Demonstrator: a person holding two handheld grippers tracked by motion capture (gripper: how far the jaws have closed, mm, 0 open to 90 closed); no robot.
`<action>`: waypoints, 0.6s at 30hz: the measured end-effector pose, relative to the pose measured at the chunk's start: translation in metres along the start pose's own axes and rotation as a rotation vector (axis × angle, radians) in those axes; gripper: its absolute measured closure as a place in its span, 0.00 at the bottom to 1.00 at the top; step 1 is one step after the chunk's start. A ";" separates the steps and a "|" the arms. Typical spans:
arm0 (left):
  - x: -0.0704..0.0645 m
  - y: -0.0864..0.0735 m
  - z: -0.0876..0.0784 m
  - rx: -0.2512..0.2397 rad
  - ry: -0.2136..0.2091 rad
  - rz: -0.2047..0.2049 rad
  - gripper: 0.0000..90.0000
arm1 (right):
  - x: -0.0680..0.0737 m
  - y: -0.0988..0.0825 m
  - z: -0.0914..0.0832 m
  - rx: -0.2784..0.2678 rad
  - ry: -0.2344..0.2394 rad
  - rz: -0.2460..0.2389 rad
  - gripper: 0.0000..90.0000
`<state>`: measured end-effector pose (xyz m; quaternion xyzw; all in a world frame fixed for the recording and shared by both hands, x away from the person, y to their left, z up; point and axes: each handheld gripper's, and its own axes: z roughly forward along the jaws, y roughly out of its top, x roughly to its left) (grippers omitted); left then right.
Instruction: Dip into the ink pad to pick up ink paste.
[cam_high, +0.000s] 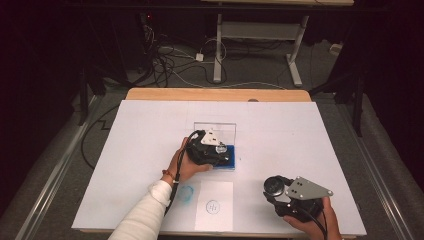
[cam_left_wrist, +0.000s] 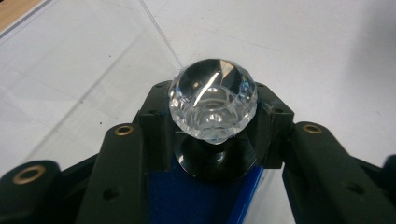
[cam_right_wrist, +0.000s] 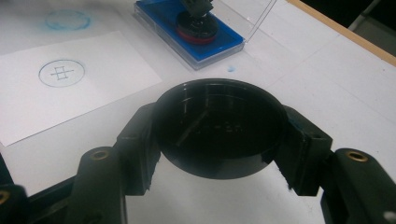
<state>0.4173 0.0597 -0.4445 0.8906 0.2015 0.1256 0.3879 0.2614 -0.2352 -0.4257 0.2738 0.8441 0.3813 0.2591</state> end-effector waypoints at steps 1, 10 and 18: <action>0.001 -0.001 0.000 -0.001 -0.002 -0.005 0.61 | 0.000 0.000 0.000 -0.001 0.000 0.000 0.43; 0.008 -0.005 -0.002 0.020 -0.018 -0.033 0.81 | 0.000 0.000 -0.002 -0.013 0.001 0.004 0.43; 0.009 -0.002 -0.002 0.030 -0.061 -0.039 0.73 | -0.004 -0.001 -0.001 -0.021 0.025 0.027 0.43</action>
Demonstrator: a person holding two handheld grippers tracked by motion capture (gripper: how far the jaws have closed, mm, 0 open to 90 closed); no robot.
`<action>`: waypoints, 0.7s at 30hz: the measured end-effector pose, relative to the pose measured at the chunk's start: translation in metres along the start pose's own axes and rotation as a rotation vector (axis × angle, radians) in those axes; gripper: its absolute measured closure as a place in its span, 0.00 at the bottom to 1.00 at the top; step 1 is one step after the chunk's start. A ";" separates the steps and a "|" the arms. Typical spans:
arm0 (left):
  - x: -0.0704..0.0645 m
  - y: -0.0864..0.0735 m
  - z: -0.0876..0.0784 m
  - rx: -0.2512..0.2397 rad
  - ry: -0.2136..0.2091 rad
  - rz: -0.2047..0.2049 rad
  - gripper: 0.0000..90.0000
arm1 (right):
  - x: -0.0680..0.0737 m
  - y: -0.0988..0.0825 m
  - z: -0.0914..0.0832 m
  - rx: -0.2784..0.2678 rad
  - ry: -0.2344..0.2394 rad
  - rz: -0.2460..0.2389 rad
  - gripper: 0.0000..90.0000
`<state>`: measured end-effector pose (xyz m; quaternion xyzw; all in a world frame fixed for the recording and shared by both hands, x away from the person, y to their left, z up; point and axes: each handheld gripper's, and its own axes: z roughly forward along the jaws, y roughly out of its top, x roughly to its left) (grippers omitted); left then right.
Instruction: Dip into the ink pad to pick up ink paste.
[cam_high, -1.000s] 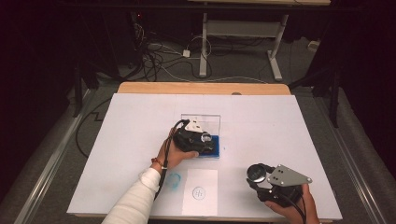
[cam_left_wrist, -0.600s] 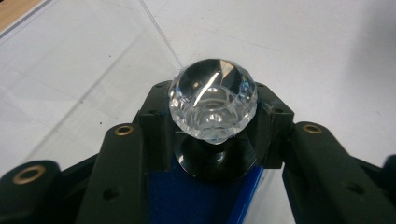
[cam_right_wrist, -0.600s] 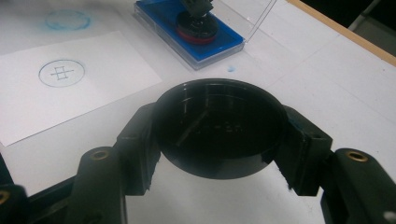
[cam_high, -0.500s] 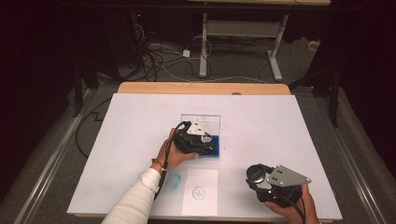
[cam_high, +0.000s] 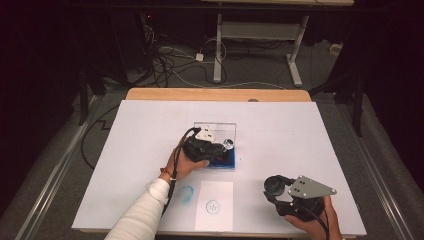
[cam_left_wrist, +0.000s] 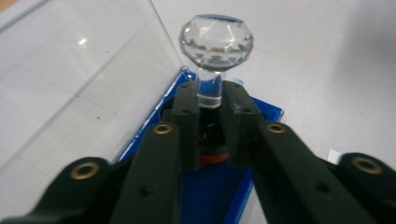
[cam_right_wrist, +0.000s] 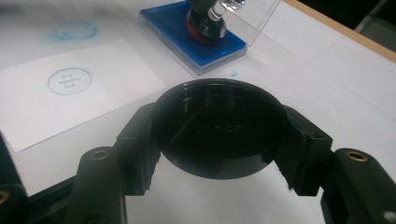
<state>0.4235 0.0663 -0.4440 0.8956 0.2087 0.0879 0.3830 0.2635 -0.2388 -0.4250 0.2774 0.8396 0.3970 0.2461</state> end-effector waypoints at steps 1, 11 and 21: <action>0.000 -0.001 0.000 -0.010 -0.009 -0.011 0.69 | 0.000 0.000 0.000 0.001 -0.003 -0.006 0.43; 0.002 0.002 -0.002 -0.082 0.002 -0.045 0.48 | 0.000 0.000 0.001 0.002 0.010 -0.005 0.43; 0.006 0.002 -0.003 -0.085 -0.014 -0.053 0.60 | 0.002 -0.001 0.003 0.009 0.023 -0.008 0.43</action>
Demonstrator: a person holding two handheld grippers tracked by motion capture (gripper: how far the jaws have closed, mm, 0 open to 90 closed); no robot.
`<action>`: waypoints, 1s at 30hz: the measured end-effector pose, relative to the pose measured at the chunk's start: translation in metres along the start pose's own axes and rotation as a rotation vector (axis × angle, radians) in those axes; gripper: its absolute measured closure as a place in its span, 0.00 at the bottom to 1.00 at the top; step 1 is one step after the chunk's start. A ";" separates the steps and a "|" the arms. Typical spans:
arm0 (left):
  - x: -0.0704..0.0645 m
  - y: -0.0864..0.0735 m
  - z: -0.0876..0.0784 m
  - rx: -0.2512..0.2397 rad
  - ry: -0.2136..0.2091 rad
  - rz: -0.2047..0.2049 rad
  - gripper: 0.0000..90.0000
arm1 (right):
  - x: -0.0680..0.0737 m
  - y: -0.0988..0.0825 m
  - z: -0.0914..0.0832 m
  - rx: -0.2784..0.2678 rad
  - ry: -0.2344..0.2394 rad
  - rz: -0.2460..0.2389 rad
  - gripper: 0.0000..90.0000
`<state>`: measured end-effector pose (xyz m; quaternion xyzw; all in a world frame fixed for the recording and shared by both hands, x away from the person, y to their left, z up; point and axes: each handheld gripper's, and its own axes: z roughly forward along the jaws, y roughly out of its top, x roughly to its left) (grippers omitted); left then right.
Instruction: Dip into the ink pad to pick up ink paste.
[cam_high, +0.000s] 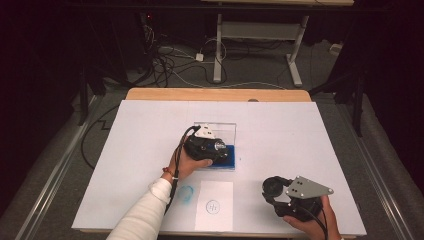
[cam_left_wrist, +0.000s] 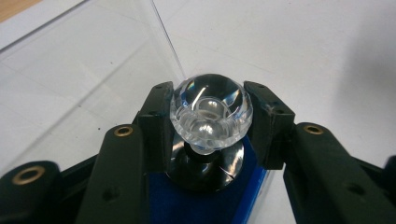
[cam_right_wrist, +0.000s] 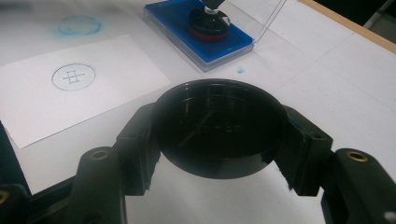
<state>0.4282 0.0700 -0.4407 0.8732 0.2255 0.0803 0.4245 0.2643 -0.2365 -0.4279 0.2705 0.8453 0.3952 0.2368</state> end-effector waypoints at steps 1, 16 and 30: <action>0.000 0.000 0.000 0.001 -0.004 -0.001 0.60 | 0.000 0.000 0.000 0.000 0.002 0.000 0.43; -0.002 0.004 0.004 0.007 0.024 0.018 0.60 | 0.001 0.000 0.001 0.004 0.012 -0.010 0.43; -0.002 0.003 0.006 -0.010 0.038 0.021 0.60 | 0.002 0.000 0.002 0.009 0.024 -0.015 0.42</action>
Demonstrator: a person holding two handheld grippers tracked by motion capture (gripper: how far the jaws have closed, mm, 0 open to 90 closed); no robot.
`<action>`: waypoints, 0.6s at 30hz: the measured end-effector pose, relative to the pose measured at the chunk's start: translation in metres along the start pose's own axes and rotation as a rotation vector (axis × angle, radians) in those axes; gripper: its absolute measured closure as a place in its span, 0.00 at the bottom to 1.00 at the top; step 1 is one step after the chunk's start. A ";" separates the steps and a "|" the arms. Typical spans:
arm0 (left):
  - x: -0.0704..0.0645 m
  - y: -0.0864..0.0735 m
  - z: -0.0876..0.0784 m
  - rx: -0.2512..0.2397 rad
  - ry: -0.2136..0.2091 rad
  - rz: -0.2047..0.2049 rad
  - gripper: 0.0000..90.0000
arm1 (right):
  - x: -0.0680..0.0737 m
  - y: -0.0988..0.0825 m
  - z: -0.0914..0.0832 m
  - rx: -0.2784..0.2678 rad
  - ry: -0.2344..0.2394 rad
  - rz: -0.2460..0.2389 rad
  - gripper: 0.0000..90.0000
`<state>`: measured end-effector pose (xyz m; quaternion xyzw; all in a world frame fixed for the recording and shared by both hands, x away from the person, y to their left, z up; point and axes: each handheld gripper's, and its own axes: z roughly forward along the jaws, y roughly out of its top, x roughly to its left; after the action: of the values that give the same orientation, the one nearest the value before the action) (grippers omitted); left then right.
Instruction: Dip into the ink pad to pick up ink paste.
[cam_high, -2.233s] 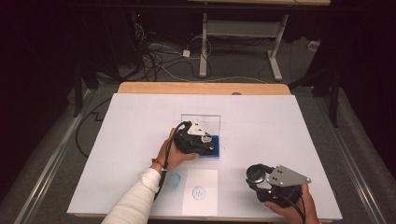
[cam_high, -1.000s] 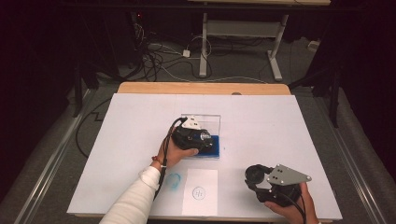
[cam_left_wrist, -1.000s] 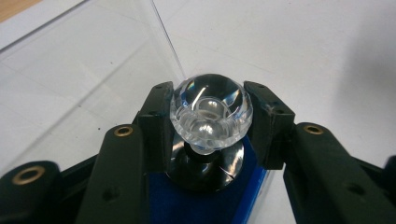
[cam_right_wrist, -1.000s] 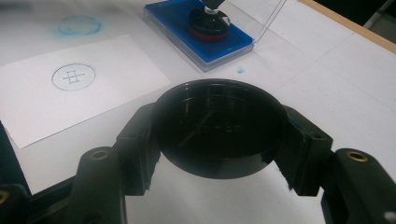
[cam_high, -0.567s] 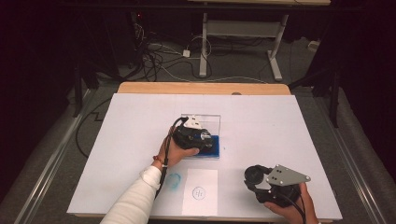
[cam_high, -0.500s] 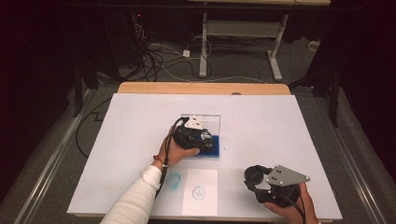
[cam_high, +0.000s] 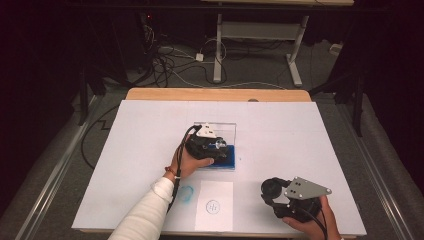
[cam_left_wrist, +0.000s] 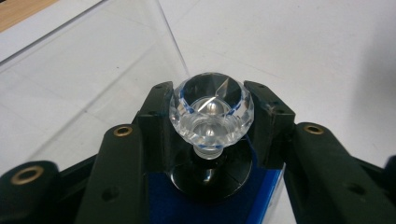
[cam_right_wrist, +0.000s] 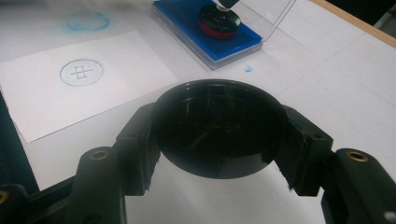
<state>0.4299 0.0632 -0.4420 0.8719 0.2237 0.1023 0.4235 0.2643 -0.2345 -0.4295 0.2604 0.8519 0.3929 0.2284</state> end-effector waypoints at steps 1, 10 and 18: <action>0.000 0.000 0.000 0.002 -0.004 0.002 0.60 | 0.000 0.000 0.000 0.000 0.001 0.001 0.42; -0.001 0.001 -0.003 0.034 0.009 -0.001 0.61 | 0.000 0.000 0.000 -0.005 0.001 0.010 0.42; 0.006 -0.001 -0.020 -0.045 0.003 -0.053 0.61 | 0.000 0.000 -0.001 -0.012 -0.002 0.013 0.42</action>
<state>0.4270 0.0809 -0.4305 0.8556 0.2452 0.0975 0.4453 0.2641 -0.2346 -0.4287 0.2650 0.8474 0.3993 0.2284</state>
